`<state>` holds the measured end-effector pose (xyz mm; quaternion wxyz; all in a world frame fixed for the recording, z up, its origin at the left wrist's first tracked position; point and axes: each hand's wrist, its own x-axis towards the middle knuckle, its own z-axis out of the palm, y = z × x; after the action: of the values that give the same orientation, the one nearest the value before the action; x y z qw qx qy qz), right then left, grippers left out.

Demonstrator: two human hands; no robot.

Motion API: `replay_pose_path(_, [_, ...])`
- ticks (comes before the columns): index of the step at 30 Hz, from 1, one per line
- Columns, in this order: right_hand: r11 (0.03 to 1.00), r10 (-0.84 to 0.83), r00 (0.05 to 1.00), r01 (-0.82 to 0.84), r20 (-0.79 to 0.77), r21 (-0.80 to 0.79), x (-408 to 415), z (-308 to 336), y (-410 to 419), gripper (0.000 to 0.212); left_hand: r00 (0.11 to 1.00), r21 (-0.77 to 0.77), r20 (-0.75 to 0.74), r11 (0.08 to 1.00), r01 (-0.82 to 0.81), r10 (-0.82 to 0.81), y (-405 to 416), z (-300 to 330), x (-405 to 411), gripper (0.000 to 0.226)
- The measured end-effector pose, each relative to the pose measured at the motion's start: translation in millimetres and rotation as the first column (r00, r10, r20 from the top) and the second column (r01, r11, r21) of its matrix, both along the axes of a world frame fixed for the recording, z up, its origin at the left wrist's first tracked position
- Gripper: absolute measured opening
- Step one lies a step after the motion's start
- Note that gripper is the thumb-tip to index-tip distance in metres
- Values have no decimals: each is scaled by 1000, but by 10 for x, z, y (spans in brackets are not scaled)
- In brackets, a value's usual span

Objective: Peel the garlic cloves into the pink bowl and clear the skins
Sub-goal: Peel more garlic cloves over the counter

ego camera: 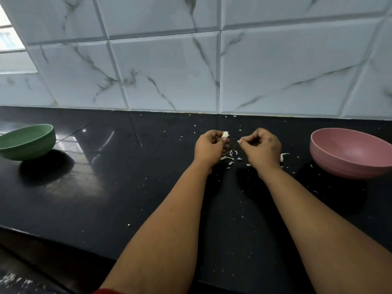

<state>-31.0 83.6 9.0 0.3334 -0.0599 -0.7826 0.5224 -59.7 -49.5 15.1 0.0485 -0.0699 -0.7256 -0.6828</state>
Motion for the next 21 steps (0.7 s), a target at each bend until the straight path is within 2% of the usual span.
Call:
replay_pose_path(3, [1000, 2, 1000, -2, 7, -16, 0, 15, 6, 25, 1000, 2, 0, 1000, 2, -2, 4, -4, -9, 16])
replay_pose_path(7, [999, 22, 998, -24, 54, 31, -40, -20, 12, 5, 999, 29, 26, 999, 27, -27, 38, -9, -10, 15])
replay_pose_path(11, [996, 25, 994, -33, 107, 77, -55, -45, 25, 15, 999, 1, 34, 999, 37, -37, 52, 3, -9, 15])
replay_pose_path(15, [999, 28, 998, -25, 55, -42, -16, 24, 33, 6, 999, -52, 23, 998, 32, -30, 36, 7, 0, 16])
replay_pose_path(18, [999, -16, 999, 15, 29, 33, -19, 19, 39, 6, 999, -41, 31, 999, 33, -32, 35, 20, 23, 16])
replay_pose_path(21, [994, 40, 999, -42, 18, 99, -39, -15, 7, 18, 999, -31, 29, 999, 34, -33, 37, 34, 37, 18])
